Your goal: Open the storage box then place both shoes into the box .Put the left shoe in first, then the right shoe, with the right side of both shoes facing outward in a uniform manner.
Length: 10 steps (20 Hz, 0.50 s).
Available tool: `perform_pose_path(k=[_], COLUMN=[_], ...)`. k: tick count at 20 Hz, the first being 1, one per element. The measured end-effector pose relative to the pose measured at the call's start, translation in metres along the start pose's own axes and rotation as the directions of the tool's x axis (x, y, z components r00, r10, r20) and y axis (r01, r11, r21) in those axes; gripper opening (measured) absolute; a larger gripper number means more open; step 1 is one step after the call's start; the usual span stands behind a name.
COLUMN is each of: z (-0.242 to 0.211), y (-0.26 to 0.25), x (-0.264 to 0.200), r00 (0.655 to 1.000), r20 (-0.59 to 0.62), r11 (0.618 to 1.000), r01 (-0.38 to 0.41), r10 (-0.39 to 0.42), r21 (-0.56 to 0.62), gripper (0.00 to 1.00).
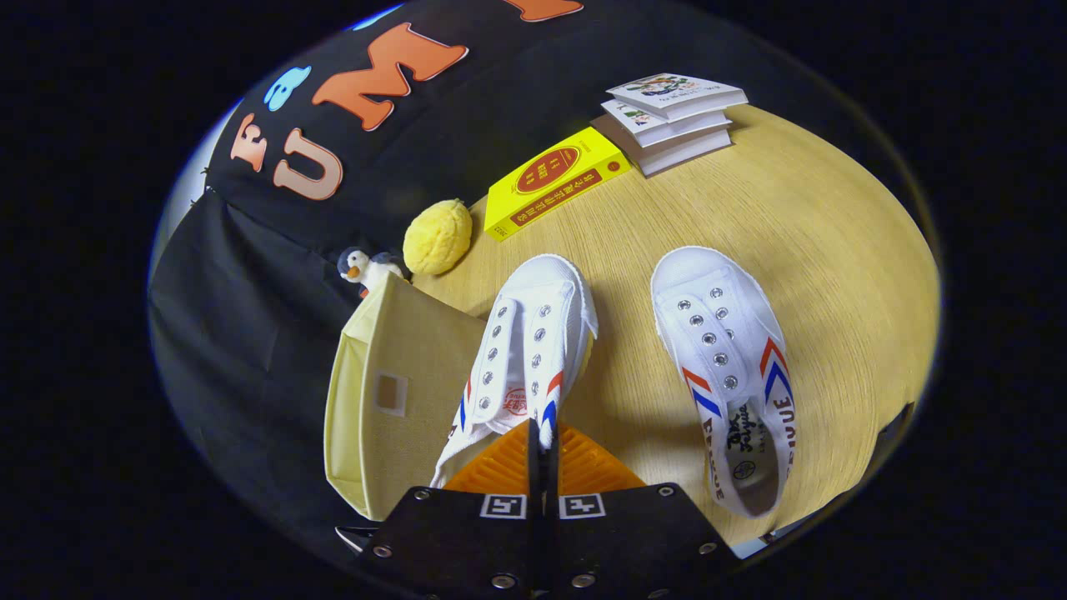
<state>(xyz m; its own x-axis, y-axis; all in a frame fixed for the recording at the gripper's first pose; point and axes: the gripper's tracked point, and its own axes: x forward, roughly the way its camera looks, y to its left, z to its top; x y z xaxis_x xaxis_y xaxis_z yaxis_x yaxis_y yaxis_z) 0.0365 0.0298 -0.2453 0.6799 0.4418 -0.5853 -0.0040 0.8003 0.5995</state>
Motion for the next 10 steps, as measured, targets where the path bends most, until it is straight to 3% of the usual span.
perform_pose_path(k=[8,10], z=[0.047,0.048], y=[0.073,0.102], x=[-0.064,-0.071], r00=[0.990,0.987], r20=[0.138,0.148], r11=[0.997,0.995], r01=[-0.012,-0.046], r10=[0.023,0.058], r21=[-0.083,-0.084], gripper=[0.00,0.00])
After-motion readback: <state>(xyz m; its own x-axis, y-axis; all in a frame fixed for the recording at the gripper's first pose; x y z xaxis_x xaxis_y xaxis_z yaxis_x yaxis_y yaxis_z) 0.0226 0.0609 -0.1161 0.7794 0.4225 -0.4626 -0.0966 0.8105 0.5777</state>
